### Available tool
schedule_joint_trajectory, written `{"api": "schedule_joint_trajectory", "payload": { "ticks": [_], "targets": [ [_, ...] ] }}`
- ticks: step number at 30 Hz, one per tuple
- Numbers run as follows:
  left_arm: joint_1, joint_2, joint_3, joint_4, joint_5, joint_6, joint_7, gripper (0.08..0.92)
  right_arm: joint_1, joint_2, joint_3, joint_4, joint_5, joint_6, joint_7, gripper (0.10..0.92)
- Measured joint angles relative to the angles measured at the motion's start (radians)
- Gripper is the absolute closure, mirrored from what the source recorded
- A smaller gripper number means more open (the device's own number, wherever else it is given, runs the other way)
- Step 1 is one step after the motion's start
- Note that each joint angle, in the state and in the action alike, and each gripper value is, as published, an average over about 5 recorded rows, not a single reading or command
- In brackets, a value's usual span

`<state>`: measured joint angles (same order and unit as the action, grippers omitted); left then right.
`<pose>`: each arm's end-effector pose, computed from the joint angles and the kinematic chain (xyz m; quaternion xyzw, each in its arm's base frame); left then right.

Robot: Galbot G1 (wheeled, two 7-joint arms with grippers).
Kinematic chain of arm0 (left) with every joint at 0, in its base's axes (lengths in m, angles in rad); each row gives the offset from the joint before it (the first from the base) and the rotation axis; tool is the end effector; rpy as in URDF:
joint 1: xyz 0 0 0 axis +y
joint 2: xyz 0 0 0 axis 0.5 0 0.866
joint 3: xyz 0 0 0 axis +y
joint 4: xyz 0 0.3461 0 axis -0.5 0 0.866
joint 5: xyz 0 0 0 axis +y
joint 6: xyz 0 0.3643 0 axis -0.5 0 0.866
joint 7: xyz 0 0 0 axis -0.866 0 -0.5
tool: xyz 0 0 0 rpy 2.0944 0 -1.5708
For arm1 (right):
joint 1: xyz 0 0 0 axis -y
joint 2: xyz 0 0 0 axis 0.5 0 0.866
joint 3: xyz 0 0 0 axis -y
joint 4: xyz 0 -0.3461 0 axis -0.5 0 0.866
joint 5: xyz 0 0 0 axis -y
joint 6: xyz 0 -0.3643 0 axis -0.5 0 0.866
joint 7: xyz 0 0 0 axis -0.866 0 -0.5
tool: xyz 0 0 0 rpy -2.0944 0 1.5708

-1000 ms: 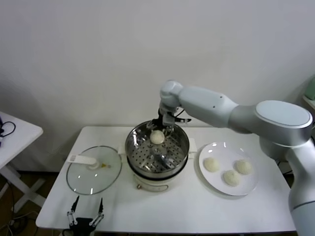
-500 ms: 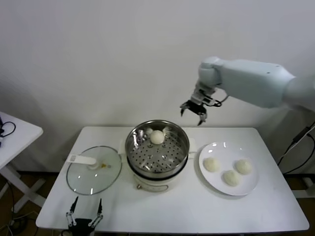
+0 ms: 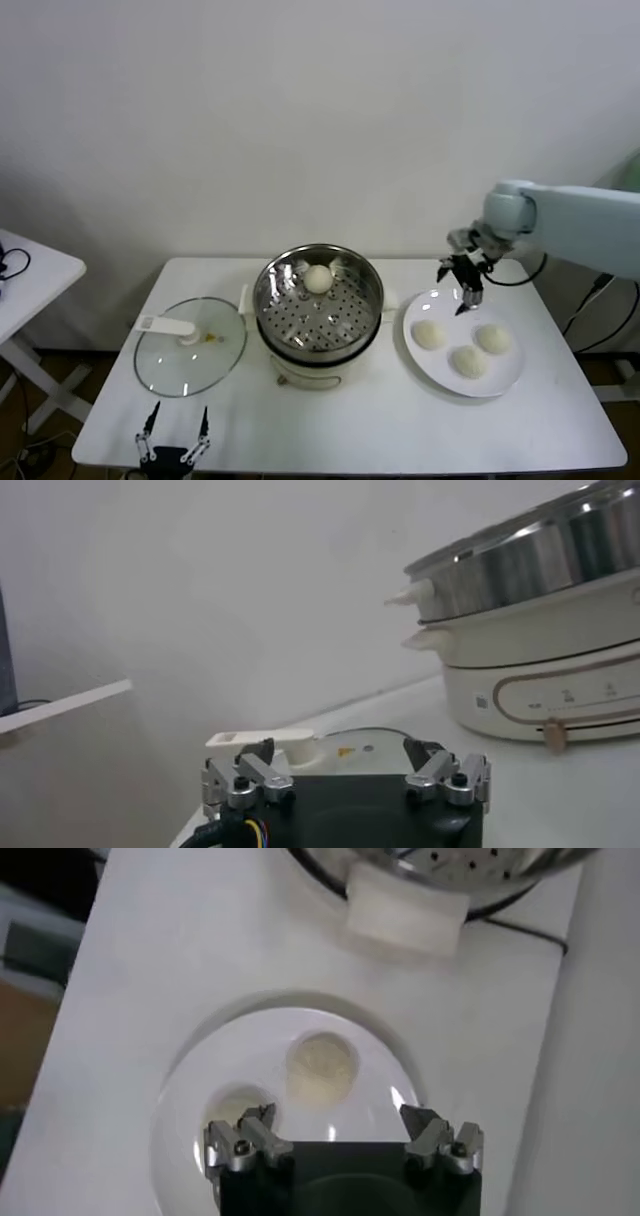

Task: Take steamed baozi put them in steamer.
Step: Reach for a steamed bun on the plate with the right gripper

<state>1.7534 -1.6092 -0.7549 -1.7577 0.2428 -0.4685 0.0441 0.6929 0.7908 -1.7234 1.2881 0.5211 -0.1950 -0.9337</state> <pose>0.0825 0.0713 -0.4402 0.0219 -0.9855 -0.1622 0.0450 0.5398 -0.1209 -0.1298 0.5245 -0.5235 0.5254 0.4181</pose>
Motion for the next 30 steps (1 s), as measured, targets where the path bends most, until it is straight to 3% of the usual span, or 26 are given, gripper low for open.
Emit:
{"api": "schedule_joint_trajectory", "payload": {
  "ticks": [14, 30],
  "targets": [
    [0.006, 0.000, -0.004, 0.008, 0.014, -0.008, -0.002, 0.177, -0.275, 0.015, 0.218, -0.102, -0.030, -0.152, 0.074, 0.203],
    [-0.007, 0.000, -0.007, 0.020, 0.018, -0.010, -0.002, 0.177, -0.413, 0.085, 0.341, -0.216, -0.093, -0.168, 0.085, 0.238]
  ]
}}
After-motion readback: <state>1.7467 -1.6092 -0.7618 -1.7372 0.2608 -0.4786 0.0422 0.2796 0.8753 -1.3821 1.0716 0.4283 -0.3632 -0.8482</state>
